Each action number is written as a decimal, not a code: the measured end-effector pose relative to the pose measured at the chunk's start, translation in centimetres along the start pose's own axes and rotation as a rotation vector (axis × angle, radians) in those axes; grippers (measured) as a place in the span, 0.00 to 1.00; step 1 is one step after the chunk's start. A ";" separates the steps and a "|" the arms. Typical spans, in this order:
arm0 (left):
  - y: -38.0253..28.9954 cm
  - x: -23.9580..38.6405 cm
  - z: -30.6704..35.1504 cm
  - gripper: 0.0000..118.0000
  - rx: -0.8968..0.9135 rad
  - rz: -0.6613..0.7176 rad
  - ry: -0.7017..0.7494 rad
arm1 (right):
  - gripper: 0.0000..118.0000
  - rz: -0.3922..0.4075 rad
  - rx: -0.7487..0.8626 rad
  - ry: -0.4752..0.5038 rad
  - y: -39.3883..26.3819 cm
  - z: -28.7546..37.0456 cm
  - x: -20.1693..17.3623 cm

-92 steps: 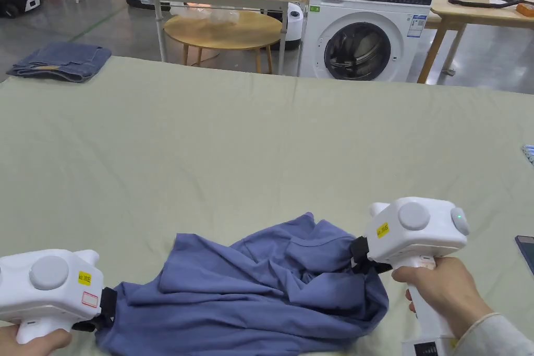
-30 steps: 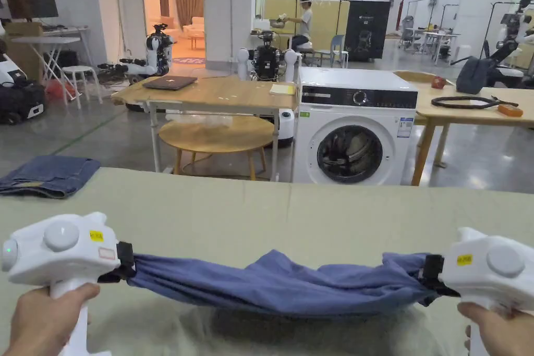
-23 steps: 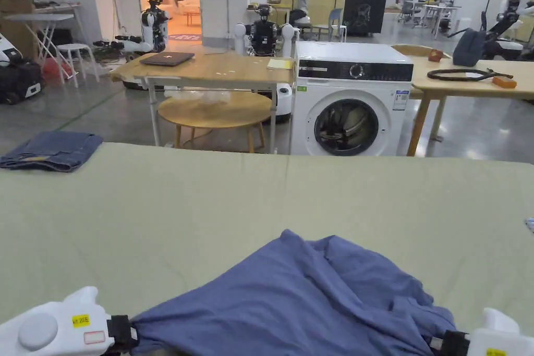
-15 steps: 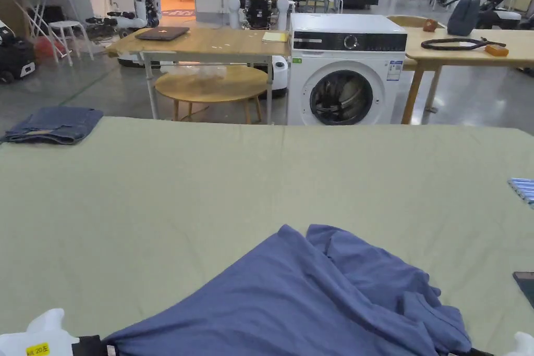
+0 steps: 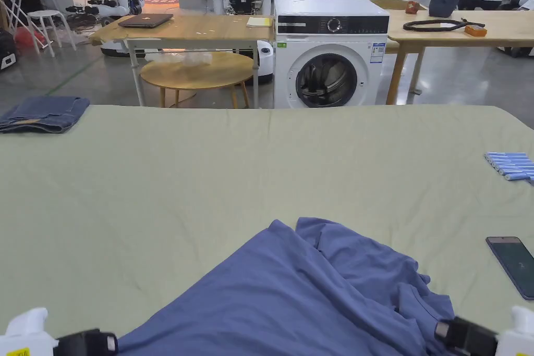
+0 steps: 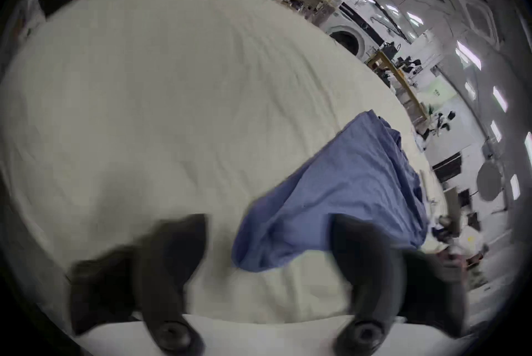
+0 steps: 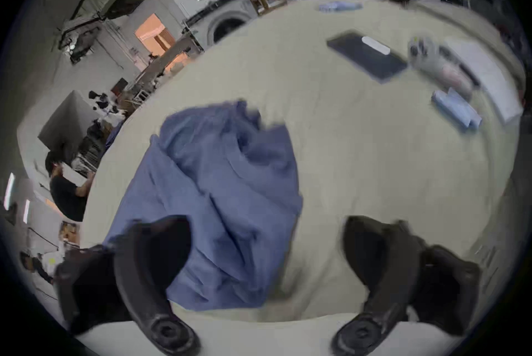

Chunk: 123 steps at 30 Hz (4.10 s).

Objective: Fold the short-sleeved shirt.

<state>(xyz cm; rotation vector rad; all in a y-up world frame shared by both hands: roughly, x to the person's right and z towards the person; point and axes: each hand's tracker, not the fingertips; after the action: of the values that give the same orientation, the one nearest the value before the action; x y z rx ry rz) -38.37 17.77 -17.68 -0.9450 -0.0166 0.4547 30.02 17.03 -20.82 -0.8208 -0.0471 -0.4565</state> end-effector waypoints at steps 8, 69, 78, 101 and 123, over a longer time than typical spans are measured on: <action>6.1 8.2 5.5 0.00 0.238 -0.186 -0.111 | 0.00 0.264 0.177 0.076 6.6 5.1 -9.4; 13.7 23.8 -16.4 0.00 -0.165 -0.332 -0.049 | 0.01 0.335 -0.330 -0.009 10.2 -10.5 -8.4; 19.8 22.9 -4.0 0.00 0.067 -0.328 -0.063 | 0.01 0.340 0.005 0.091 18.2 1.6 -13.1; 42.0 19.2 18.3 0.00 0.532 -0.167 0.092 | 0.01 0.389 0.448 -0.029 42.7 11.1 -31.2; 53.7 19.0 8.8 0.00 0.495 -0.039 0.007 | 0.01 0.325 0.463 -0.098 53.2 1.1 -35.4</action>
<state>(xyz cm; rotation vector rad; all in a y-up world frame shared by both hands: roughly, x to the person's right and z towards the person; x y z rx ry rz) -42.79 58.66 -58.03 -0.4591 0.0812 0.3942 20.08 62.50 -64.58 -0.3821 -0.1040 -0.0883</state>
